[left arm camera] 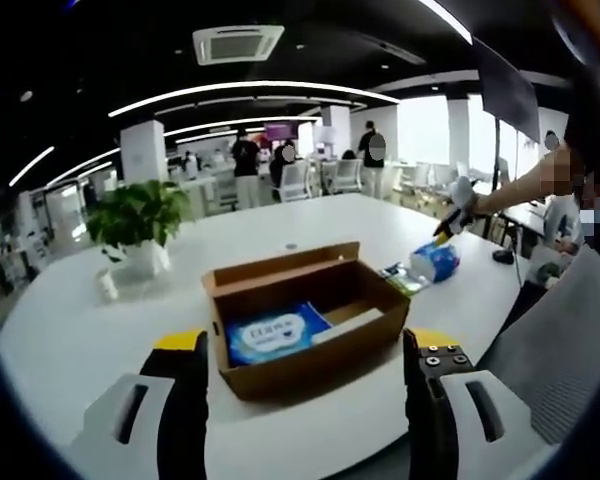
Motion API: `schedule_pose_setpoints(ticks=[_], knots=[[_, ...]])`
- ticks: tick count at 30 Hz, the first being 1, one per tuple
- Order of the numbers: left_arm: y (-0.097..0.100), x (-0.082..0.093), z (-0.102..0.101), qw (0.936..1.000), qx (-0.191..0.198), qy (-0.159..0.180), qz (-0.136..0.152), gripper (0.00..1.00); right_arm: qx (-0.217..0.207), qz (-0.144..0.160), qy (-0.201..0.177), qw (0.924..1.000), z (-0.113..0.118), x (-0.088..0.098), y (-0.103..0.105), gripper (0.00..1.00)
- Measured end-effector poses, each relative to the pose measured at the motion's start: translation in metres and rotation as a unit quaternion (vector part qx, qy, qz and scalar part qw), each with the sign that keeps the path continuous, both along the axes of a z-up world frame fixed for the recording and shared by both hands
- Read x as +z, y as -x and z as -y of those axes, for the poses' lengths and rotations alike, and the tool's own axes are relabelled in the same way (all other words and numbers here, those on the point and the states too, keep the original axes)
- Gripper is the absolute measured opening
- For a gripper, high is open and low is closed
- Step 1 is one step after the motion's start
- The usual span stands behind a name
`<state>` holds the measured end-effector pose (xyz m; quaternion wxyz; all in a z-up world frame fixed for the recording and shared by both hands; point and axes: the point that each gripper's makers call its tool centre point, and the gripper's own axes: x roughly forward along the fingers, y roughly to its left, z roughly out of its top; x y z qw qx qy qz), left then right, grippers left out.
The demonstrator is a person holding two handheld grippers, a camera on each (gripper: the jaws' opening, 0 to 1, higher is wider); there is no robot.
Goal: Operate the shoe box by opening the lid, removing the specified soft item, and placing it in the target area until the item is outside and the box remains undamaged.
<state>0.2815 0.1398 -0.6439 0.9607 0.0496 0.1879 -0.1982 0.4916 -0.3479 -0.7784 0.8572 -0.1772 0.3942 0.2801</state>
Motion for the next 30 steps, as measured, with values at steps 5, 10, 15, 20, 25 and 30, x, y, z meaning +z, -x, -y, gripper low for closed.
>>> schedule_pose_setpoints(ticks=[5,10,15,20,25,30], knots=[[0.001,0.000,0.003,1.0000,-0.008,-0.001,0.002,0.83,-0.033,0.001,-0.025,0.9991,0.002,0.010,0.012,0.42],[0.002,0.001,0.006,0.9998,-0.017,0.000,0.004,0.83,-0.055,0.001,-0.035,0.9979,0.004,0.012,0.025,0.52],[0.002,0.002,0.005,0.9998,-0.017,0.005,0.009,0.82,-0.069,0.004,-0.039,0.9969,0.005,0.010,0.040,0.59],[0.002,0.003,0.006,0.9997,-0.020,0.006,0.009,0.82,-0.073,0.000,-0.038,0.9966,0.001,0.000,0.053,0.63],[0.003,0.002,0.008,0.9997,-0.025,0.004,0.008,0.82,-0.077,-0.003,-0.035,0.9965,-0.001,-0.010,0.060,0.67],[0.004,0.001,0.009,0.9996,-0.026,0.003,0.007,0.82,-0.084,-0.007,-0.033,0.9959,-0.004,-0.021,0.064,0.71]])
